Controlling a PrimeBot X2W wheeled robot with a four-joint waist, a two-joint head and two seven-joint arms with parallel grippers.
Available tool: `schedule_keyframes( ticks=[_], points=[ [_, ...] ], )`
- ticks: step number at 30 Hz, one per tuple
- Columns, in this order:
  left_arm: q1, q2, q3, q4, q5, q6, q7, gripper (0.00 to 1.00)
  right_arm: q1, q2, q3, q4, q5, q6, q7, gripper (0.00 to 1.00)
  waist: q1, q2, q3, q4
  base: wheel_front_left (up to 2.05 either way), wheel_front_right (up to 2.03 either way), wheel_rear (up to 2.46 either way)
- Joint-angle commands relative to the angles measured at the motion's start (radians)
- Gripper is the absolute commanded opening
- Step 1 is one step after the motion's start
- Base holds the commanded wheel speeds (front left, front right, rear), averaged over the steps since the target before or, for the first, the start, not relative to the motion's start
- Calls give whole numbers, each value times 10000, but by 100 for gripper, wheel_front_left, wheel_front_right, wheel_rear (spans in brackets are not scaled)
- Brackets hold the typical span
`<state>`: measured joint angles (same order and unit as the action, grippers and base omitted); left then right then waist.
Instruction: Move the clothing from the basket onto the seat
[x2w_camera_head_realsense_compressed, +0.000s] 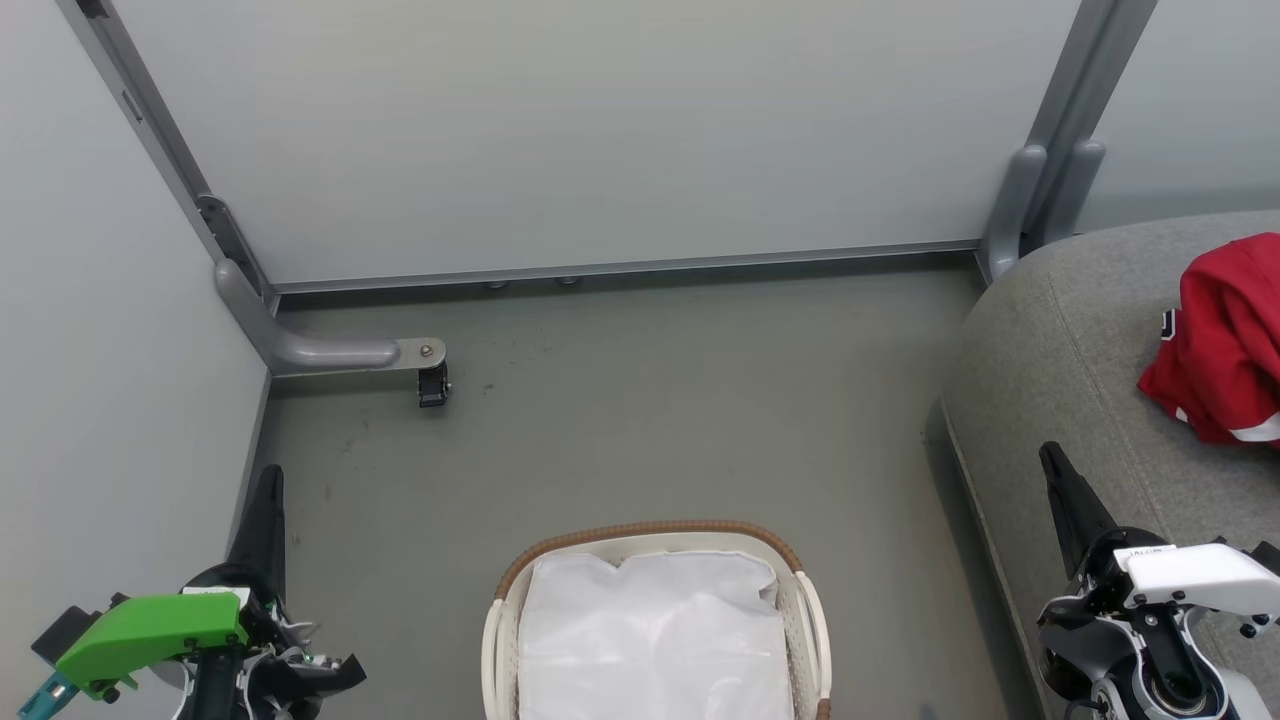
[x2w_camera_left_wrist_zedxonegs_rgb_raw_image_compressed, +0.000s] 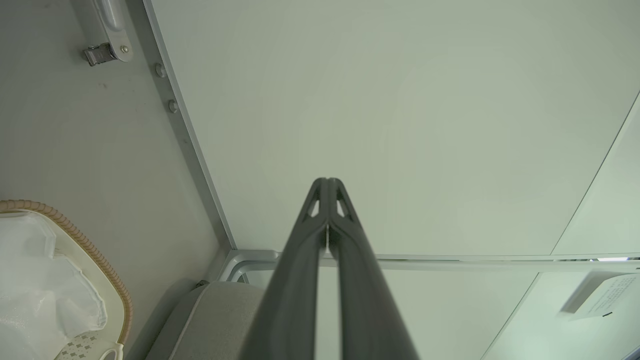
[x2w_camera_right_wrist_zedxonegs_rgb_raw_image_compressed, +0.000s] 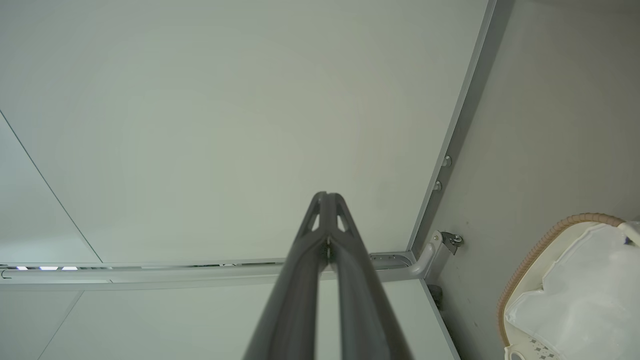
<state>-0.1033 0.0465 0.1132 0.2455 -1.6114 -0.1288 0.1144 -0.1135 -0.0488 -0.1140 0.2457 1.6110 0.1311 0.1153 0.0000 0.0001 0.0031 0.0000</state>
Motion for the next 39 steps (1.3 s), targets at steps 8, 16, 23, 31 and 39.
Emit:
schedule_keyframes(
  ticks=[8, 16, 23, 31, 39],
  points=[
    [-106, 70, 20, -19, -30, -37, 31, 0, 109, -24, -19, -42, 36, -7, 14, 0, 0, -1, 0, 0, 0, 0, 0],
    [-106, 70, 20, -20, -30, -37, 30, 0, 109, -24, -21, -42, 37, -7, 13, 0, 0, -1, 0, 0, 0, 0, 0],
    [-106, 70, 20, -20, -31, -37, 30, 0, 109, -24, -20, -42, 37, -7, 13, 0, 0, -1, 0, 0, 0, 0, 0],
    [-106, 70, 19, -19, -31, -38, 30, 0, 109, -24, -20, -42, 37, -7, 13, 0, 0, -1, 0, 0, 0, 0, 0],
    [-106, 70, 19, -19, -31, -38, 30, 0, 109, -24, -19, -42, 38, -7, 12, 0, 0, -1, 0, 0, 0, 0, 0]
  ],
)
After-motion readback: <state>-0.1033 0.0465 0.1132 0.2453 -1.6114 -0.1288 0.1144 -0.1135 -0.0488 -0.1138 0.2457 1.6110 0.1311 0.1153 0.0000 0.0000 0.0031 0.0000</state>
